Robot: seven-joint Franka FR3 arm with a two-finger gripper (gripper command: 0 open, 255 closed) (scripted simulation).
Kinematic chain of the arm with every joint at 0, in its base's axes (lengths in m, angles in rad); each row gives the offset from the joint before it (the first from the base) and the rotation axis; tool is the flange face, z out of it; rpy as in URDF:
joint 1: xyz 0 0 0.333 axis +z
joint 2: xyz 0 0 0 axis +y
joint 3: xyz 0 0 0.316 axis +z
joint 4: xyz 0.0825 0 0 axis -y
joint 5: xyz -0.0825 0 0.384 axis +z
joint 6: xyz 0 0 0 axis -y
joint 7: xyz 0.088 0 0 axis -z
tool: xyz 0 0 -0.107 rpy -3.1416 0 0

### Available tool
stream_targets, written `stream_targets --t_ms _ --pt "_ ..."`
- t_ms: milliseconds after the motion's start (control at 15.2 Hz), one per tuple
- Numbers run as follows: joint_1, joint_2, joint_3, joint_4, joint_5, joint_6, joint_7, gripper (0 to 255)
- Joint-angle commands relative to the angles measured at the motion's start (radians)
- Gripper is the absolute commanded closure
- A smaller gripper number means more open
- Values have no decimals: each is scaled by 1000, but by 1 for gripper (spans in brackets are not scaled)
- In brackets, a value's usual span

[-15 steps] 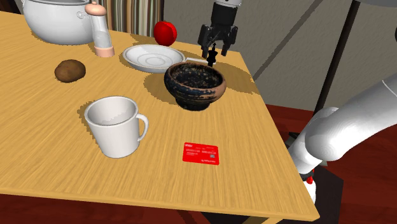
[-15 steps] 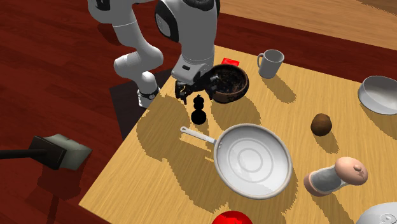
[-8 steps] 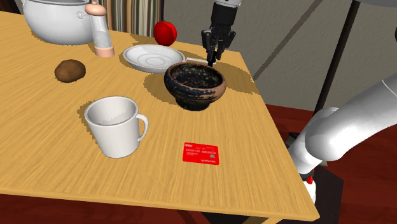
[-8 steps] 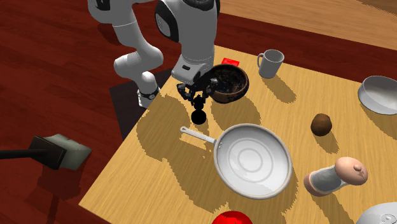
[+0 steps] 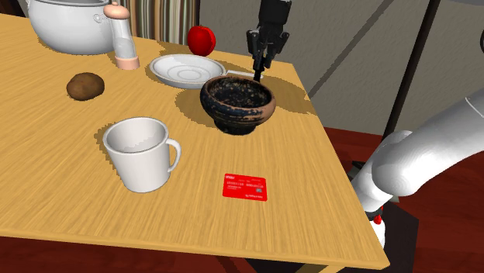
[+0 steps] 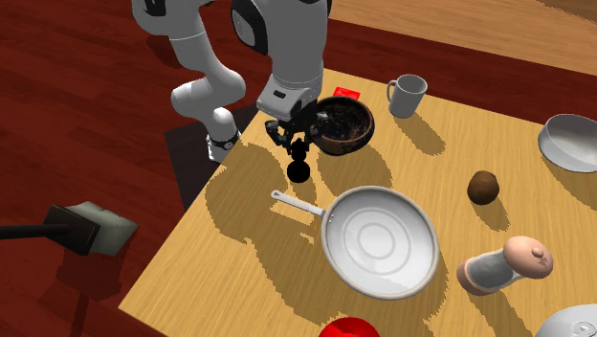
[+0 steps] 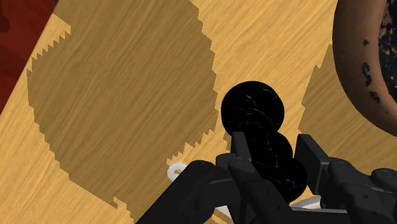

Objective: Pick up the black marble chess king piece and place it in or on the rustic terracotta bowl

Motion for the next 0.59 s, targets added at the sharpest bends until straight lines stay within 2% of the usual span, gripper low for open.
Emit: stream_targets --t_ms 0,528 --pt "-1 8 0 34 -2 -27 1 255" --pt "-4 45 1 181 -9 -138 6 255"
